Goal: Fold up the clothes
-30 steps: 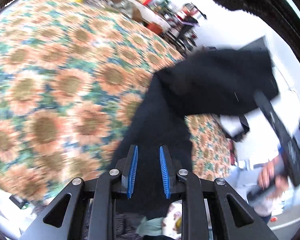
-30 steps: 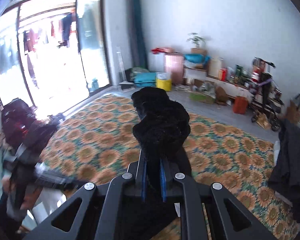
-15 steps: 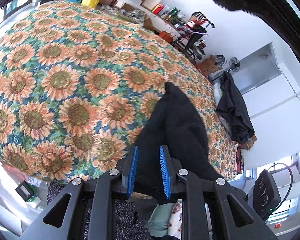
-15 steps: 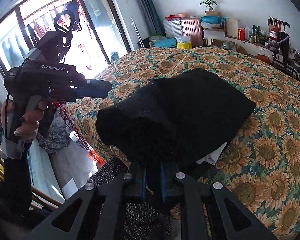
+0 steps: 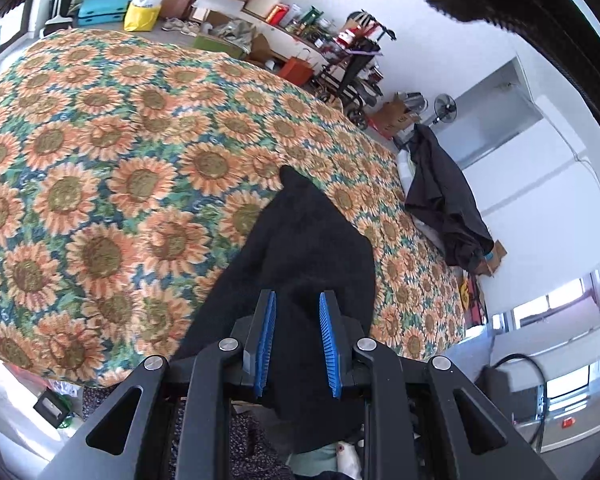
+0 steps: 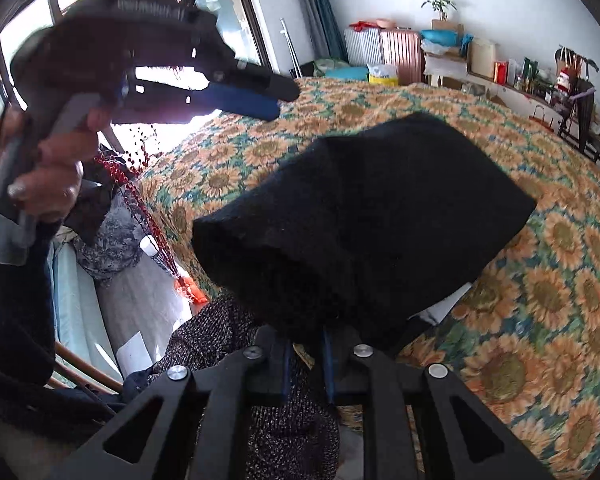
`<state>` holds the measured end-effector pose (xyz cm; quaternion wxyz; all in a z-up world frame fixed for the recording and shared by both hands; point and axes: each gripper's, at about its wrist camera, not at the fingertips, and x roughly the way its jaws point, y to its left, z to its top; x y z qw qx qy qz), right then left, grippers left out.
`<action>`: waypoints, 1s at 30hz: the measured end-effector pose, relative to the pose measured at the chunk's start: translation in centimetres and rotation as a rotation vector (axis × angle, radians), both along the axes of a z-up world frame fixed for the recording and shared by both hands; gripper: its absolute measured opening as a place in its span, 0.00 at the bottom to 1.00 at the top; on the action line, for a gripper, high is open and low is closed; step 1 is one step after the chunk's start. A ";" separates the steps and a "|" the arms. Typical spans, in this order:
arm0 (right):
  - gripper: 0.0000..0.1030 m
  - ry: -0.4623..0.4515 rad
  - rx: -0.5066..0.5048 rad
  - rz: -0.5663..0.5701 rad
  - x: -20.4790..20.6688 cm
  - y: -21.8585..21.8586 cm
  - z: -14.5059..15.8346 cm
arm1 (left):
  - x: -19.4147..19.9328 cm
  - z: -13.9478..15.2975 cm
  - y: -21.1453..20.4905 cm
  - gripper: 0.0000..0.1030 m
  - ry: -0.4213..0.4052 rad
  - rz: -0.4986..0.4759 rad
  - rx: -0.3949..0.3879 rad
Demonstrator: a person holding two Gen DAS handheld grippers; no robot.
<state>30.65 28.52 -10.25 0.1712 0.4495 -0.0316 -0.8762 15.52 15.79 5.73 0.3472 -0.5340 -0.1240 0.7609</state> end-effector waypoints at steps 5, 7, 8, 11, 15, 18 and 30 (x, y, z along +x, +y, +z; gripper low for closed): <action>0.46 -0.054 -0.098 0.039 0.8 0.2 -0.6 | 0.9 -0.6 3.2 0.22 0.008 -0.082 -0.038; 0.47 -0.075 -0.138 0.061 1.5 0.5 -0.6 | 1.3 -1.4 4.0 0.22 0.017 -0.112 -0.092; 0.47 -0.071 -0.139 0.062 1.8 0.8 -0.4 | 1.4 -1.8 4.3 0.22 0.024 -0.115 -0.128; 0.47 -0.041 -0.181 0.036 2.5 2.4 0.8 | 1.8 -3.9 4.6 0.22 0.028 -0.137 -0.267; 0.50 0.002 -0.255 -0.084 1.8 5.7 2.4 | 3.0 -6.3 5.3 0.22 0.032 -0.207 -0.393; 0.50 0.028 -0.260 -0.150 0.4 6.9 2.9 | 3.6 -6.8 5.5 0.23 0.047 -0.217 -0.424; 0.48 -0.136 -0.209 -0.173 -2.7 4.5 -4.9 | 2.5 -8.4 3.6 0.22 -0.052 -0.194 -0.328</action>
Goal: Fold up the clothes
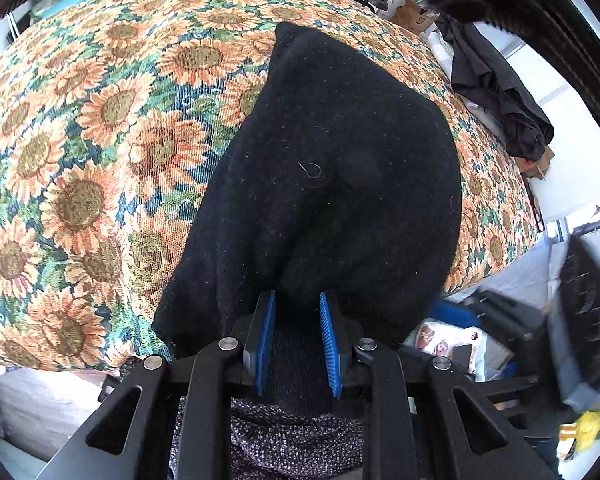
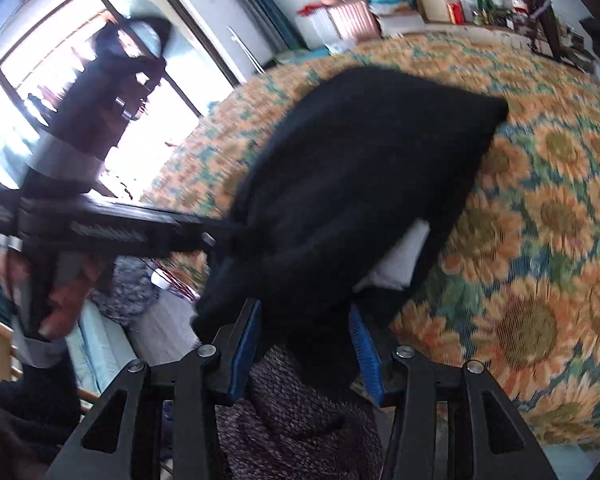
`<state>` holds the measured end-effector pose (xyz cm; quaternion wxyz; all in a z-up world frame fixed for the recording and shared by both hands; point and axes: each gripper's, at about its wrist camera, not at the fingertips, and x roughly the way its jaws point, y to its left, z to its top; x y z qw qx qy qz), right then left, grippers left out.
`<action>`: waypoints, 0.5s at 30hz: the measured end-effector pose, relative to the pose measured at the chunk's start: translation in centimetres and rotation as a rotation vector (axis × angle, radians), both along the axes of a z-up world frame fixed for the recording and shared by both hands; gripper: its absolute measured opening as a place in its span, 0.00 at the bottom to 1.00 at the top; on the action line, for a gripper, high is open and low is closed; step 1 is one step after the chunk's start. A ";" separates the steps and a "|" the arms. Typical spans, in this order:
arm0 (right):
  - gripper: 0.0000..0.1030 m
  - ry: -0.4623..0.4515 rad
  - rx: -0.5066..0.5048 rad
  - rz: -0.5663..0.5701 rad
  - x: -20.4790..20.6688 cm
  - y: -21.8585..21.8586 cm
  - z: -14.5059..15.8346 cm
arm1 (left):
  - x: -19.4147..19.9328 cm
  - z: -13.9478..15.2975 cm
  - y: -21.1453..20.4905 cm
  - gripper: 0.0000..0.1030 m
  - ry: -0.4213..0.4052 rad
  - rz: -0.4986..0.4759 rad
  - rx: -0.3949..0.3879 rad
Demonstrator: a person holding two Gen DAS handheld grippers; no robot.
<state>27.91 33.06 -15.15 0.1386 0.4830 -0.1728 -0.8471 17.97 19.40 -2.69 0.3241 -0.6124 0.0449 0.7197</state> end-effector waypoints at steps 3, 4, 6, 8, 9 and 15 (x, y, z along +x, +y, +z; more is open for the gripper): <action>0.48 -0.034 -0.101 -0.037 0.4 0.6 -1.9 | 0.4 0.0 0.0 0.23 0.032 -0.013 -0.001; 0.48 -0.028 -0.123 -0.054 0.7 0.9 -2.1 | 0.4 0.0 -0.1 0.23 0.030 -0.010 0.006; 0.48 -0.025 -0.159 -0.096 1.1 1.4 -2.1 | 0.4 0.0 -0.4 0.23 0.021 -0.001 0.021; 0.50 -0.013 -0.171 -0.125 1.7 1.8 -1.6 | 0.3 0.0 -0.6 0.23 0.012 0.008 0.037; 0.50 0.006 -0.169 -0.140 2.1 1.9 -1.0 | 0.3 0.0 -0.7 0.23 0.008 0.013 0.045; 0.57 0.168 -0.131 -0.193 3.1 4.1 4.2 | 0.5 1.9 -2.0 0.23 -0.019 0.044 0.096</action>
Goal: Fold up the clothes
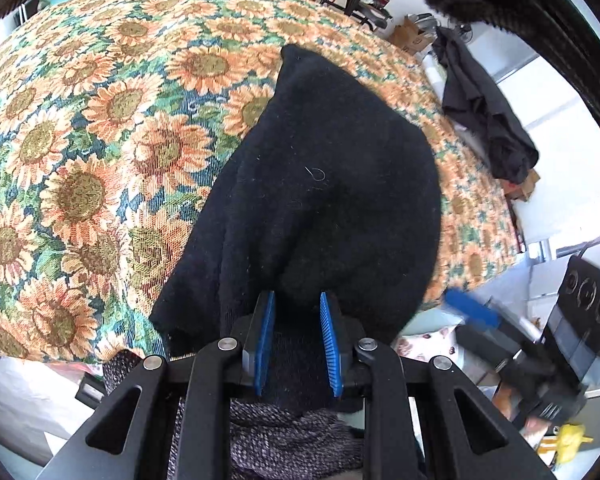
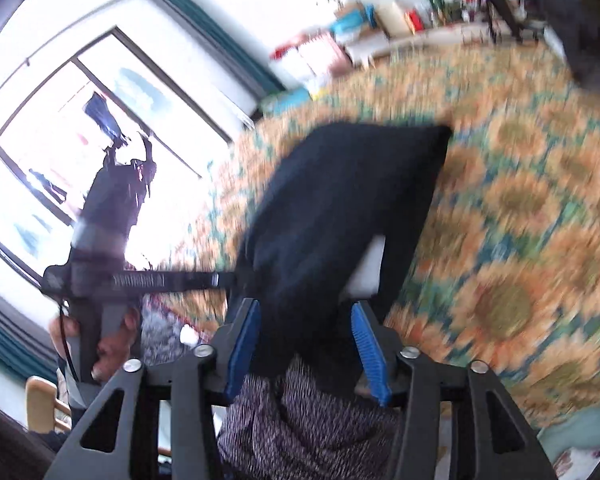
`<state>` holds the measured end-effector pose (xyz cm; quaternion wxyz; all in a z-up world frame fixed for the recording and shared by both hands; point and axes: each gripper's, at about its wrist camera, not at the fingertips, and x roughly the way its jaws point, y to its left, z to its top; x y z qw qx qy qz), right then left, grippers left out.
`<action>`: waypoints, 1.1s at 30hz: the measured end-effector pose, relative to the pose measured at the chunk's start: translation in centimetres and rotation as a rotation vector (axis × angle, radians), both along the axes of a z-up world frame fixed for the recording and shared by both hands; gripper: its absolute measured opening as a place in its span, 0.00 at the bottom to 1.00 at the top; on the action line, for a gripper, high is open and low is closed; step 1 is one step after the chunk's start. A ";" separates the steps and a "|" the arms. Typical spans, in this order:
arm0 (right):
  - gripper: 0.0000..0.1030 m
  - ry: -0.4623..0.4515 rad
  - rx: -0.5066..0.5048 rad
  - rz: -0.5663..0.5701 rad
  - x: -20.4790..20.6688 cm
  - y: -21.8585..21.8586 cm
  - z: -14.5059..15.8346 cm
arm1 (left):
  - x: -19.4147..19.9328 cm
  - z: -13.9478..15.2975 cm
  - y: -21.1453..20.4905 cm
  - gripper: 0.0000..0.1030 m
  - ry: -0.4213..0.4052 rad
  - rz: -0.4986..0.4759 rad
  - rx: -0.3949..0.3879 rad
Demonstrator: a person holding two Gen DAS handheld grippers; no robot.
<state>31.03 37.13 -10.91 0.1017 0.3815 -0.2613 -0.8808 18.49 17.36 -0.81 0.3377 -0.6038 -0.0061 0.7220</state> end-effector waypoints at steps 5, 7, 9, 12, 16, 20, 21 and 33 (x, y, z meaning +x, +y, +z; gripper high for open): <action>0.57 0.055 -0.073 0.019 -1.1 -0.5 -0.1 | 1.4 -0.2 1.3 0.23 0.045 -0.076 -0.102; 0.57 0.044 -0.083 0.031 -1.9 -1.1 -0.8 | 1.4 -1.3 1.8 0.23 0.037 -0.082 -0.131; 0.57 0.008 -0.060 0.029 -2.2 -1.8 -1.8 | 0.9 -2.1 1.8 0.23 0.005 -0.063 -0.116; 0.57 -0.050 -0.037 0.024 -2.6 -2.5 -3.9 | 0.0 -2.6 1.1 0.23 -0.049 -0.048 -0.067; 0.51 -0.060 -0.019 0.002 -1.7 -2.5 -5.2 | 0.0 -2.7 0.6 0.23 -0.058 -0.040 -0.047; 0.51 -0.062 -0.014 -0.008 -0.9 -2.7 -4.9 | 0.4 -2.6 0.6 0.23 -0.038 -0.043 -0.058; 0.51 -0.063 -0.014 -0.011 -0.7 -2.7 -4.8 | 0.5 -2.6 0.6 0.23 -0.037 -0.042 -0.057; 0.69 -0.058 -0.132 -0.164 1.9 -1.4 -4.7 | 1.2 -2.7 -0.7 0.23 -0.019 -0.022 -0.020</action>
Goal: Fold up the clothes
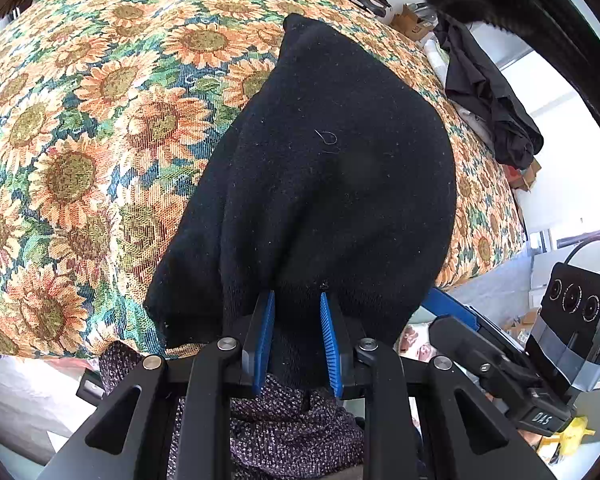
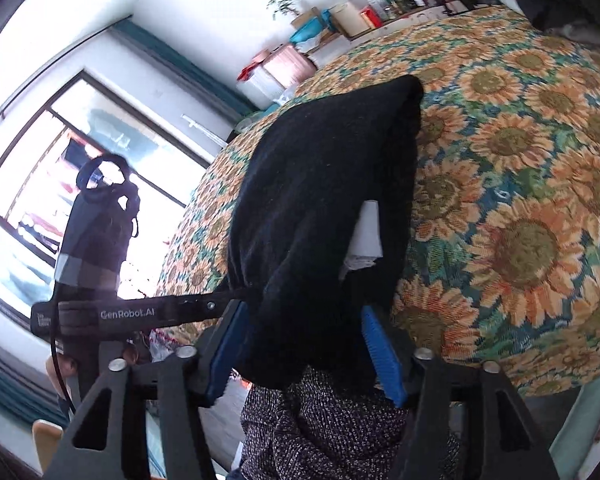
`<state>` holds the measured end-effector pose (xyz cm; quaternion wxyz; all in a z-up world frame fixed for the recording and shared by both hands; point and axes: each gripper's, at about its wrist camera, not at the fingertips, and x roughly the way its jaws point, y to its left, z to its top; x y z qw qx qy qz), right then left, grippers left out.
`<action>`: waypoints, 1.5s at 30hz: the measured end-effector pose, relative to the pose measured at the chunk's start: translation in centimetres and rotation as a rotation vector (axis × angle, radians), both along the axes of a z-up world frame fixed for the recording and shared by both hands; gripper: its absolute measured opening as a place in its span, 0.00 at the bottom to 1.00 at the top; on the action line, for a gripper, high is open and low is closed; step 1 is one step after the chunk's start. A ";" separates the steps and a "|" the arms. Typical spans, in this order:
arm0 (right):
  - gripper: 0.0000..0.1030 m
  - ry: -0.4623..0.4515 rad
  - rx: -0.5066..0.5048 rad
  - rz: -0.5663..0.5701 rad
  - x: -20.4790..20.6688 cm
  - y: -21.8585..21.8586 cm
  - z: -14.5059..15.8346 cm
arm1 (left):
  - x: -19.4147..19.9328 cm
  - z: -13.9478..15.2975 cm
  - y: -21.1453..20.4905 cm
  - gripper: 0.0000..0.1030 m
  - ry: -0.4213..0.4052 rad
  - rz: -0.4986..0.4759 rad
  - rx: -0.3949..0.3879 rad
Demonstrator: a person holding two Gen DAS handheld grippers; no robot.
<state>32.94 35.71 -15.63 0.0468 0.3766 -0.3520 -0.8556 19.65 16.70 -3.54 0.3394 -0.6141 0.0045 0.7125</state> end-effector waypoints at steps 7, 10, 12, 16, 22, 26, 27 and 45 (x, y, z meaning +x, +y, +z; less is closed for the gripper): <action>0.71 -0.033 -0.061 -0.011 0.3 0.2 -1.5 | 0.3 -0.2 -1.1 0.24 0.007 0.019 0.045; 0.71 -0.039 -0.097 -0.008 0.1 0.1 -1.9 | 0.3 -0.3 -1.7 0.24 0.000 0.031 0.067; 0.71 -0.053 -0.107 -0.006 -0.1 0.0 -2.3 | 0.4 -0.3 -2.1 0.24 -0.001 0.032 0.074; 0.71 -0.069 -0.101 0.001 -0.3 -0.3 -2.7 | 0.5 -0.2 -2.4 0.24 0.002 0.031 0.077; 0.71 -0.080 -0.108 0.000 -0.5 -0.8 -3.6 | 0.6 -0.1 -3.1 0.24 0.004 0.029 0.078; 0.72 -0.079 -0.091 -0.004 -0.3 -1.1 -3.8 | 0.7 -0.1 -3.6 0.24 0.005 0.029 0.080; 0.72 -0.082 -0.089 -0.005 -0.3 -1.1 -3.8 | 0.7 -0.1 -3.7 0.24 0.005 0.029 0.080; 0.72 -0.174 -0.061 -0.008 -1.6 -2.6 -5.4 | 1.2 0.3 -6.7 0.24 0.031 0.035 0.090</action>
